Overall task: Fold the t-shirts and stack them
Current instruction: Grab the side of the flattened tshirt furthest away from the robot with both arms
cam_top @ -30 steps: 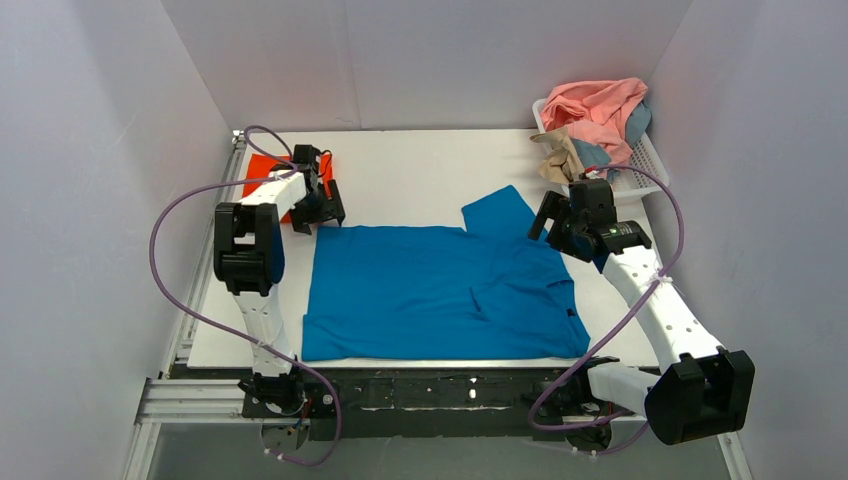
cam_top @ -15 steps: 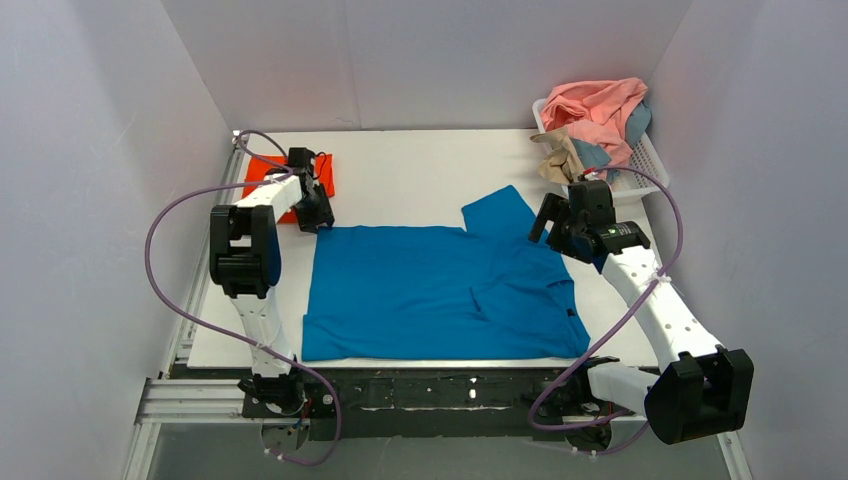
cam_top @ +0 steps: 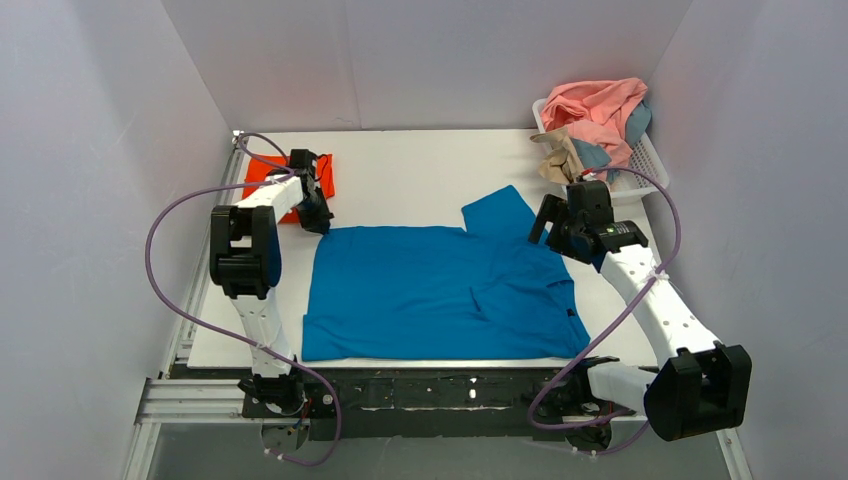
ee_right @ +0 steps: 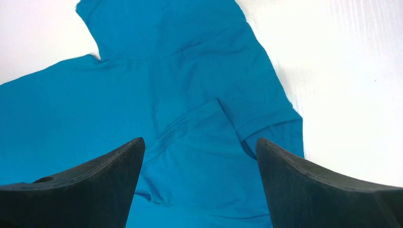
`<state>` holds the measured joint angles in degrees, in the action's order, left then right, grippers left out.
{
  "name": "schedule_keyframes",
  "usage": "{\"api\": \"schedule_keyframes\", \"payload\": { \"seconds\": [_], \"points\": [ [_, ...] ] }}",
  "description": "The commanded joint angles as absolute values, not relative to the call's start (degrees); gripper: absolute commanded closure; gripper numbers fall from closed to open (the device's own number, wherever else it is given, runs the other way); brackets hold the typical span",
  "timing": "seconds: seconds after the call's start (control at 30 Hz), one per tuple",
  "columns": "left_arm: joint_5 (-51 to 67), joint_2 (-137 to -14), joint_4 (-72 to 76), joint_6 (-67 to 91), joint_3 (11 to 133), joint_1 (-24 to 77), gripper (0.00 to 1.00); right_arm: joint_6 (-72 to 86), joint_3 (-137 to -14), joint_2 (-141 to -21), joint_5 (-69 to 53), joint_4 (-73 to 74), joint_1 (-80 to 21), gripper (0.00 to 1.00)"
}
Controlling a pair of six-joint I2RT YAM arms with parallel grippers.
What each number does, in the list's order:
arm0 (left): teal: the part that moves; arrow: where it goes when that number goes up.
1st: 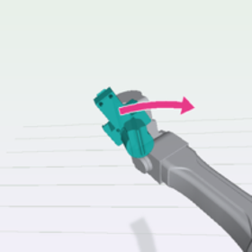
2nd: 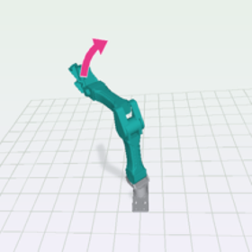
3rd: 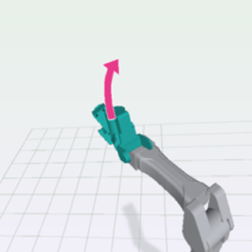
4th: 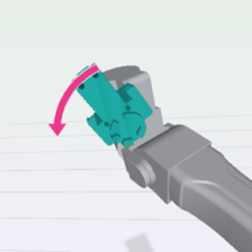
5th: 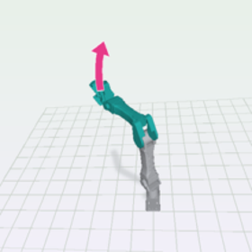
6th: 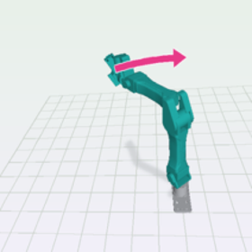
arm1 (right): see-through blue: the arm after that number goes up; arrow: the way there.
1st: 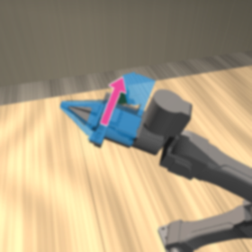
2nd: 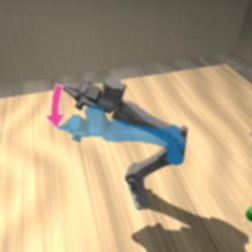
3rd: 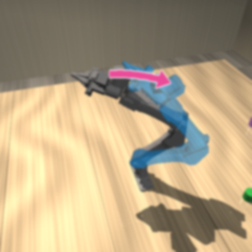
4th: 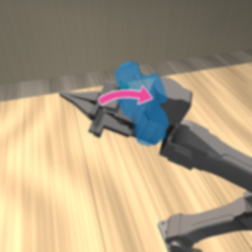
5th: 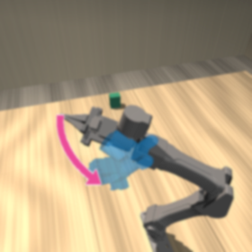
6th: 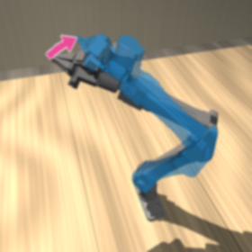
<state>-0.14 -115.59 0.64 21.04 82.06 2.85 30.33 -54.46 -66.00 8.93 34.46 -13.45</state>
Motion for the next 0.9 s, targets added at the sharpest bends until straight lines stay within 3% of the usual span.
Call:
{"api": "schedule_keyframes", "payload": {
  "seconds": [0.0, 0.2, 0.43, 0.77, 0.87],
  "points": [
    [-1.5, -114.7, -8.8, 21.4, 80.9, 3.4, 1.00, 30.3, -57.1, -69.4, 10.3, 32.9, -13.1, 0.06],
    [-3.2, -111.7, -9.8, 22.5, 80.9, 3.4, 1.00, 31.9, -69.8, -81.1, 8.7, 35.2, -13.1, 0.10],
    [-2.5, -109.2, -10.5, 24.0, 80.1, 3.6, 1.00, 30.7, -91.8, -103.8, 11.1, 39.7, -13.1, 0.13],
    [0.0, -108.1, -10.5, 26.4, 78.9, 3.8, 1.00, 23.9, -124.3, -131.0, 15.3, 45.6, -13.5, 0.17],
    [0.0, -108.2, -10.3, 27.2, 78.6, 4.0, 1.00, 20.3, -128.3, -135.7, 14.4, 45.4, -14.3, 0.17]
  ]
}}
